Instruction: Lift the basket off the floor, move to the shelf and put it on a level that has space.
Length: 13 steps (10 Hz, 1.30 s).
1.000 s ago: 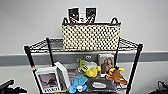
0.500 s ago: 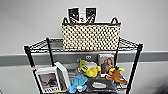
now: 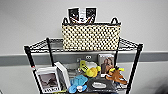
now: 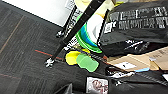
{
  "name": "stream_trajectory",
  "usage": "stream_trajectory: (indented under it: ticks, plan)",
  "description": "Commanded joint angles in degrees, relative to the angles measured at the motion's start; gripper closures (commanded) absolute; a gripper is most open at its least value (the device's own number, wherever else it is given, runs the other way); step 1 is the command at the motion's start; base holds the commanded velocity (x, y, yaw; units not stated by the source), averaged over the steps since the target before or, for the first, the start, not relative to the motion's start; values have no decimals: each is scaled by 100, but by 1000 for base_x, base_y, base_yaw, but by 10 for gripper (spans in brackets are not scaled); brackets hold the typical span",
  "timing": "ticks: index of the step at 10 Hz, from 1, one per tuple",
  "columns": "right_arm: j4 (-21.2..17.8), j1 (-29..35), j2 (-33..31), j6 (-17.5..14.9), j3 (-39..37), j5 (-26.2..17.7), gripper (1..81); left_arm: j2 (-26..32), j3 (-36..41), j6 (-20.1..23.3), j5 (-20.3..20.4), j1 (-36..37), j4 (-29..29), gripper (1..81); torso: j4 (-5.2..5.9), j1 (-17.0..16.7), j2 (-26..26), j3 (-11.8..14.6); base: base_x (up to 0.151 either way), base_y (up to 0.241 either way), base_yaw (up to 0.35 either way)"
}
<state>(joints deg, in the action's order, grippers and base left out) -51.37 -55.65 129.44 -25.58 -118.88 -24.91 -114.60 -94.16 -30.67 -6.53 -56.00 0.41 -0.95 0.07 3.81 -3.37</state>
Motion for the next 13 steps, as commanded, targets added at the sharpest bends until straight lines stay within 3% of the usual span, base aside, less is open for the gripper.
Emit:
stream_trajectory:
  ticks: [1, 3, 5, 9, 13]
  plan:
    - [-154, 67, 304, -316, -336, -76, 10, -203, -76, 26, 143, 59, 336, 10, 0, 0, 0, 0, 0, 0, 0]
    - [-154, -223, 699, -457, -590, 91, 10, -564, -339, 26, 275, -275, 424, 10, 0, 0, 0, 0, 0, 0, 0]
    - [-145, -557, 1095, -632, -828, 249, 10, -871, -682, 26, 670, -617, 521, 10, 0, 0, 0, 0, 0, 0, 0]
    - [-145, -1040, 1710, -861, -1153, 609, 10, -1398, -1043, 26, 706, -1040, 828, 10, 0, -2, 2, 2, 0, 0, 0]
    - [-92, -1418, 2562, -1116, -1944, 838, 10, -2005, -1666, 26, 706, -1339, 1066, 10, 0, -7, 5, 5, 0, 0, 0]
